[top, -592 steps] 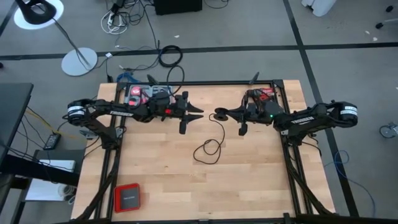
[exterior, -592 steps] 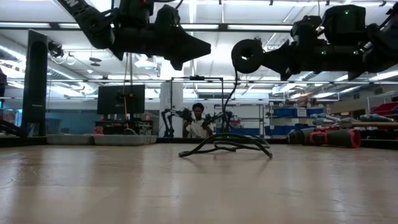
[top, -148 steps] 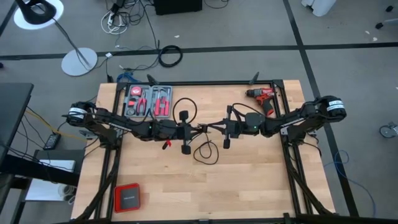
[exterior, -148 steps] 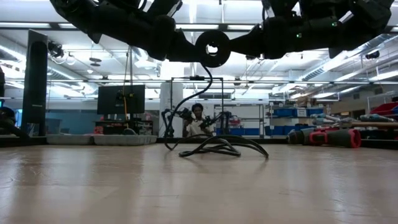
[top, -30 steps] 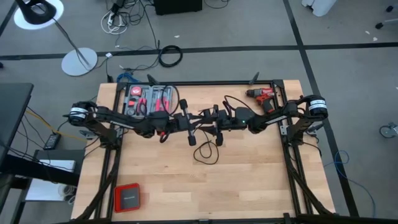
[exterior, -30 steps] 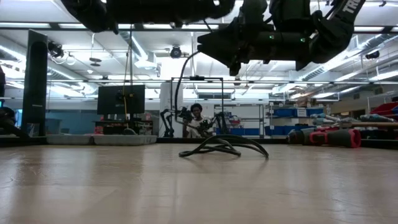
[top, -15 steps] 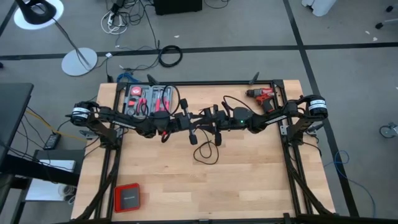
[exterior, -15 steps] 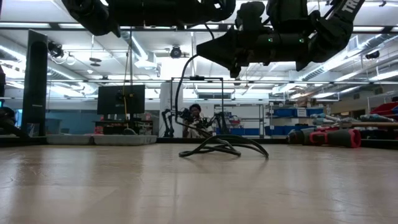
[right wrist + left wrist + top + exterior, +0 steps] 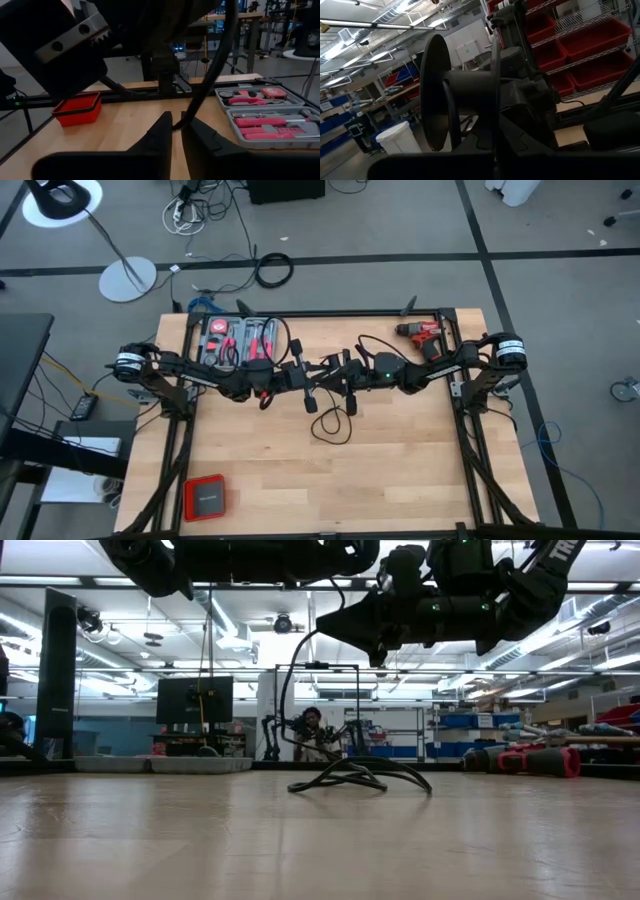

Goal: Coil cords
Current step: Coil the black wire on the spool

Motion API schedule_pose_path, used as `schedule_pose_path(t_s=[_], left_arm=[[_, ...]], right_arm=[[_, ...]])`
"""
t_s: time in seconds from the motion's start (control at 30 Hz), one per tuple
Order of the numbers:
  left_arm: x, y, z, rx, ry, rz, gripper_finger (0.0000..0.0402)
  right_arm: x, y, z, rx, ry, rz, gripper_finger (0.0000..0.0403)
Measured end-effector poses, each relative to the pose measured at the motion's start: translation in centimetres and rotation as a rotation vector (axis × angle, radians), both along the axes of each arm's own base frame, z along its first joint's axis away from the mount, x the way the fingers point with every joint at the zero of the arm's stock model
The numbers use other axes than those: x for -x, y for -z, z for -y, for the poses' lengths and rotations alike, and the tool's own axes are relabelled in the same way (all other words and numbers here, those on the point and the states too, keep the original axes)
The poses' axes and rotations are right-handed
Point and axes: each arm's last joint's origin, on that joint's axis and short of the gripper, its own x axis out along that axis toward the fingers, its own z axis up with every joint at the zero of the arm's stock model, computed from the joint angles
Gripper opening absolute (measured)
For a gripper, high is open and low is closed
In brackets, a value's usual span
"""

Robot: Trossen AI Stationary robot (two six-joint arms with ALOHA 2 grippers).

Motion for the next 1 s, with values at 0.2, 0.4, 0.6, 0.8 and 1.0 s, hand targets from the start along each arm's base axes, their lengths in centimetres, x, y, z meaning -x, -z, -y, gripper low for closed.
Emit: schedule_pose_path(t_s=[0.2,0.4,0.6,0.8,1.0], left_arm=[[0.1,0.0,0.0,-0.001,0.000,-0.018,0.0000],[1.2,-0.3,0.0,0.035,0.002,-0.155,0.0000],[3.0,-0.9,-0.4,0.141,-0.005,-0.279,0.0000],[3.6,-0.1,-0.3,0.239,0.046,-0.385,0.0000],[3.6,0.1,-1.0,0.386,0.148,-0.392,0.0000]], right_arm=[[0.1,0.4,0.6,0.004,0.012,-0.056,0.0009],[1.3,-0.3,1.4,0.038,0.037,-0.163,0.0006],[2.8,-1.3,1.3,0.091,0.024,-0.272,0.0004],[3.9,-2.0,0.8,0.134,-0.038,-0.325,0.0004],[4.7,-2.8,0.6,0.278,-0.101,-0.312,0.0005]])
